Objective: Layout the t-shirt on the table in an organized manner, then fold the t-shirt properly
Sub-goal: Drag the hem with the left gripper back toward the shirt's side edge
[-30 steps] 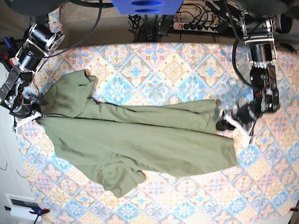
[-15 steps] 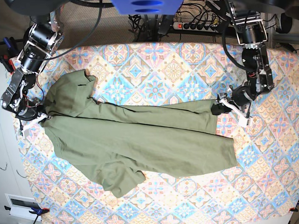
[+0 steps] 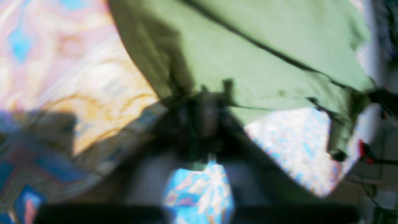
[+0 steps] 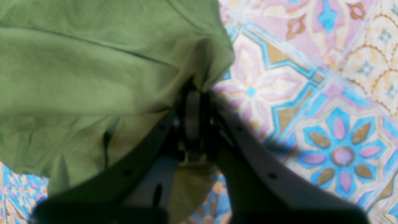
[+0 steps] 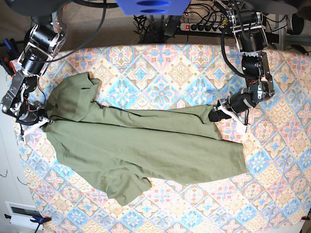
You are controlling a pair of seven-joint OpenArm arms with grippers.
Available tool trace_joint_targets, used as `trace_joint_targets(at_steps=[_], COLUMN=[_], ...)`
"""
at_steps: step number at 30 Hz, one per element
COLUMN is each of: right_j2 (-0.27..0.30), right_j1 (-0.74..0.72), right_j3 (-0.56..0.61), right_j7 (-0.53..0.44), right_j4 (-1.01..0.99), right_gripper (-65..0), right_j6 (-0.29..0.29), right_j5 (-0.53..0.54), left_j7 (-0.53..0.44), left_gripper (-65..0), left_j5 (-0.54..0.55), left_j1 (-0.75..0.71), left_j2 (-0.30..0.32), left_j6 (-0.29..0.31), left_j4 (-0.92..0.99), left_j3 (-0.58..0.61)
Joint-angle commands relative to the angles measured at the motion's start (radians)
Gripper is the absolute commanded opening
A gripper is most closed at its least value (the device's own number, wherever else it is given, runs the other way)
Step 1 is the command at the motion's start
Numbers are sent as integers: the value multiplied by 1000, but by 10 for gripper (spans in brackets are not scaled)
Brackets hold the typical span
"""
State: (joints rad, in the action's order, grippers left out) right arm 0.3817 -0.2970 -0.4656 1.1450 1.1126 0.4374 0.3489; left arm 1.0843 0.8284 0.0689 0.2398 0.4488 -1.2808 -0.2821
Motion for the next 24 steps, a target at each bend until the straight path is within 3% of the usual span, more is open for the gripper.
trace_joint_targets(at_steps=[1, 7, 16, 22, 24], right_j2=[24, 27, 32, 52, 58], right_j1=[-24, -24, -29, -29, -29], right_j3=[-6, -6, -6, -6, -6], right_j7=[-15, -16, -16, -16, -16], right_j4=[16, 16, 11, 11, 11], right_gripper=[-630, -630, -630, -630, -630], right_j6=[2, 2, 2, 1, 1], right_j5=[16, 14, 12, 11, -21], left_j7=[4, 96, 99, 104, 104], left_gripper=[-650, -650, -650, -650, -650], left_j5=[29, 141, 182, 133, 111], left_j1=[9, -21, -211, -306, -350], left_j2=[14, 102, 272, 366, 405], left_j6=[8, 14, 17, 164, 239], left_j4=[-18, -43, -379, -448, -449], left_j3=[-1, -1, 4, 5, 13])
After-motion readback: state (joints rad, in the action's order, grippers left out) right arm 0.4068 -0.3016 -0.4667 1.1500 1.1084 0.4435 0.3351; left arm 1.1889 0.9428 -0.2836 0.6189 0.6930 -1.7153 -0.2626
